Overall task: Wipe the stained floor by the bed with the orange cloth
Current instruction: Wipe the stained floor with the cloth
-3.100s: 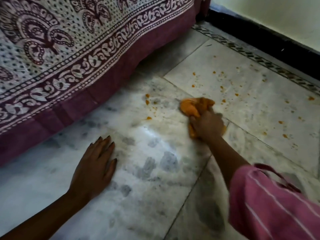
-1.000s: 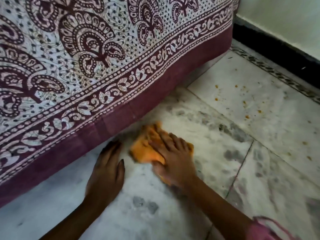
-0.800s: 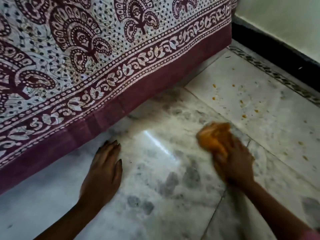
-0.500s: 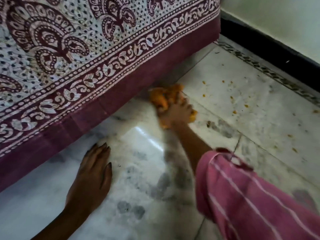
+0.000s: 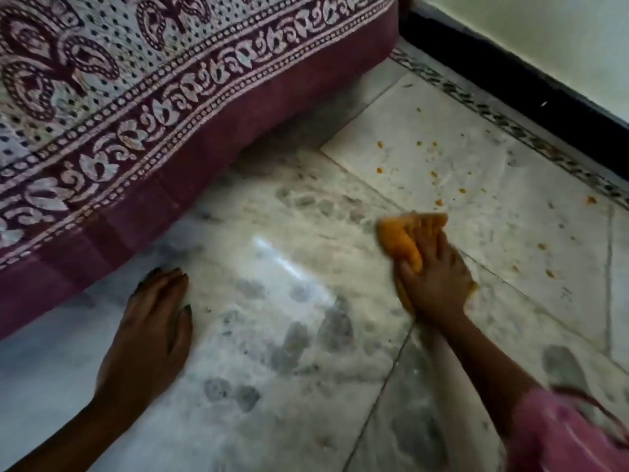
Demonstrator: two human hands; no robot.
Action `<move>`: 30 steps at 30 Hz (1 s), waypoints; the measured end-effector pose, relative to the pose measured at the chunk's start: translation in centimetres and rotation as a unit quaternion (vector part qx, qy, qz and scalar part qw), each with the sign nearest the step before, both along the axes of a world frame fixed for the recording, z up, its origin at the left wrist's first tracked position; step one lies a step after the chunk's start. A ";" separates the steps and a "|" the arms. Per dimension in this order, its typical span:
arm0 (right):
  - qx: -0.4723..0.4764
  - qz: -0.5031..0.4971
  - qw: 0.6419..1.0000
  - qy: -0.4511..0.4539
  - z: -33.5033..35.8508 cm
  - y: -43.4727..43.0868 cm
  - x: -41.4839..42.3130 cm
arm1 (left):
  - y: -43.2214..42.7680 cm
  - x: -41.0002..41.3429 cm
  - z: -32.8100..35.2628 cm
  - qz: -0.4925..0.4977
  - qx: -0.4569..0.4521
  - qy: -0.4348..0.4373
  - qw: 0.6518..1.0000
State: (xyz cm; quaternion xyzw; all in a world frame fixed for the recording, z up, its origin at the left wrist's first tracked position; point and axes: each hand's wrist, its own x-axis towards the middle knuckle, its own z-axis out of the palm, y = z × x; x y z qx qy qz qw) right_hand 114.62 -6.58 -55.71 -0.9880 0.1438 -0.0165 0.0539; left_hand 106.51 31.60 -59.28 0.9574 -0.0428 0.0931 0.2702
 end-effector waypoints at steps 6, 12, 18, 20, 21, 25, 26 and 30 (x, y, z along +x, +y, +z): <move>0.022 0.036 0.999 0.014 -0.7 11.6 5.6 | 0.2 0.2 -0.1 -0.011 0.012 -0.002 1.000; 0.057 0.308 0.949 -0.012 -0.4 12.6 -8.9 | 0.3 -0.5 -0.1 -0.034 0.053 0.000 0.998; -0.009 0.090 0.996 0.012 -0.1 -3.5 -9.0 | -0.2 -2.2 -0.5 -0.054 0.048 0.013 0.997; -0.001 -0.016 1.000 0.018 0.5 -5.0 -4.1 | -0.6 -2.8 -0.1 -0.042 0.023 0.021 0.999; 0.020 -0.055 0.998 0.025 0.6 -4.7 -1.1 | -0.8 -3.0 -0.1 -0.036 0.010 0.023 0.999; 0.017 -0.041 0.998 0.041 0.3 3.6 6.3 | -0.9 -3.5 -0.2 -0.020 -0.023 0.014 0.999; 0.013 0.006 1.000 0.027 0.1 6.8 6.5 | -0.9 -3.4 -0.1 -0.017 -0.024 0.011 0.999; 0.042 0.195 0.980 -0.013 -1.1 15.5 0.4 | -1.0 -3.0 -0.1 0.004 -0.028 0.002 1.000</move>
